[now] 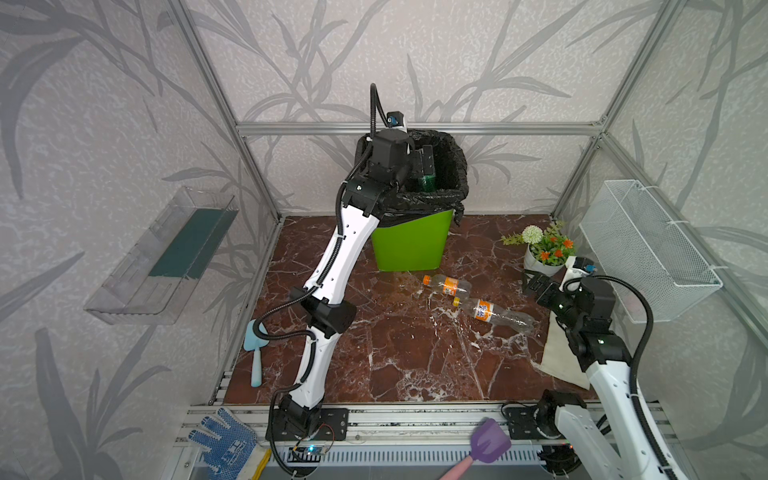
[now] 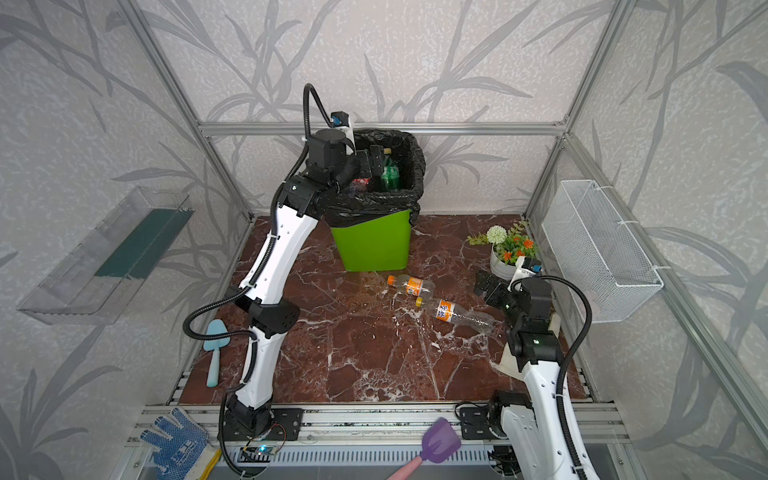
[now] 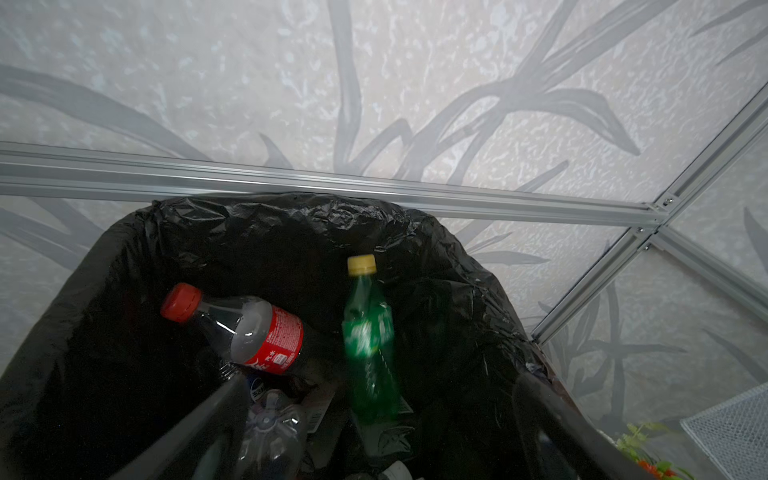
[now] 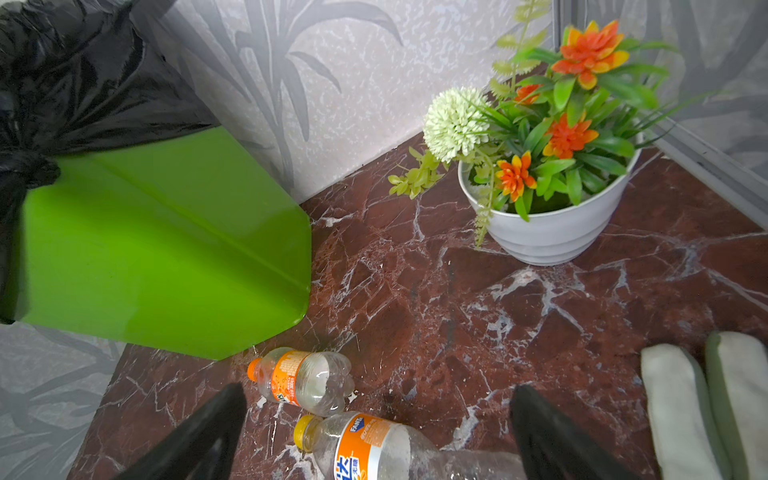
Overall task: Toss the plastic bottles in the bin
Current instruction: 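Withdraw the left gripper while the right gripper reaches to the orange-label bottles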
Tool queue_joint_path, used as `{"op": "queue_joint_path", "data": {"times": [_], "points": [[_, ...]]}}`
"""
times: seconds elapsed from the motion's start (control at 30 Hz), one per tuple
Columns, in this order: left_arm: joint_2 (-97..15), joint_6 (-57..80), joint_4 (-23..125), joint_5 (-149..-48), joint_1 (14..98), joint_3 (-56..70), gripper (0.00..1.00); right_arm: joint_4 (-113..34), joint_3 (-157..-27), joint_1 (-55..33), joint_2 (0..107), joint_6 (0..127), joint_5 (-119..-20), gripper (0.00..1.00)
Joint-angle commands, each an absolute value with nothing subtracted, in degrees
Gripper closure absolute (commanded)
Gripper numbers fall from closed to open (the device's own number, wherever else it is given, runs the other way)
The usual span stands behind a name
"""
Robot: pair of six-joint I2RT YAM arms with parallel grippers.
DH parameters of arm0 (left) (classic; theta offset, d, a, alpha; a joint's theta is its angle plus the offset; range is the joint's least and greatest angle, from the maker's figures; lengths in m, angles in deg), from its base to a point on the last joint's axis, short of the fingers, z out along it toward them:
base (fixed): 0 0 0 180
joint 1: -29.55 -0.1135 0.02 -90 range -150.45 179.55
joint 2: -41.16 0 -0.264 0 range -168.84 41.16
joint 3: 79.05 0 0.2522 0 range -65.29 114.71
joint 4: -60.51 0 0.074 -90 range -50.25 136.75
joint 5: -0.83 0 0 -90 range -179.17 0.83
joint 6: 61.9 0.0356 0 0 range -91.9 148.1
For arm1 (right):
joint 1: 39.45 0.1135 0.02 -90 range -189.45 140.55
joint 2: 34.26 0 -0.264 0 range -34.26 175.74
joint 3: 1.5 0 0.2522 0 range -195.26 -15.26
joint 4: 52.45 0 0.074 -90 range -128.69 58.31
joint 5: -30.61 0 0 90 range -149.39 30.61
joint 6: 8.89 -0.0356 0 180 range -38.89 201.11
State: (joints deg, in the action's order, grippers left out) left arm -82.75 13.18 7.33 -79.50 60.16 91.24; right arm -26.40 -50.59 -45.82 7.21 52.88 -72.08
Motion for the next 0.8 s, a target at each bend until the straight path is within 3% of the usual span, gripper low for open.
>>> {"op": "queue_joint_path", "data": {"times": [0.0,0.13,0.43,0.77], "points": [[-65.4,17.4,20.1,-78.0,61.7,75.7,0.01,-20.1,-52.3,-45.9,7.2,49.1,-70.6,0.01],[-53.0,17.3,33.9,-76.5,61.7,52.2,0.01,-15.9,-51.5,-45.9,8.1,41.9,-72.2,0.01],[-39.2,18.7,39.4,-75.4,61.7,29.0,0.01,-9.1,-46.7,-41.8,5.2,30.2,-71.1,0.01],[-29.7,18.0,40.3,-74.8,61.6,10.6,0.01,-16.7,-40.4,-32.8,10.2,19.7,-66.0,0.01]]}}
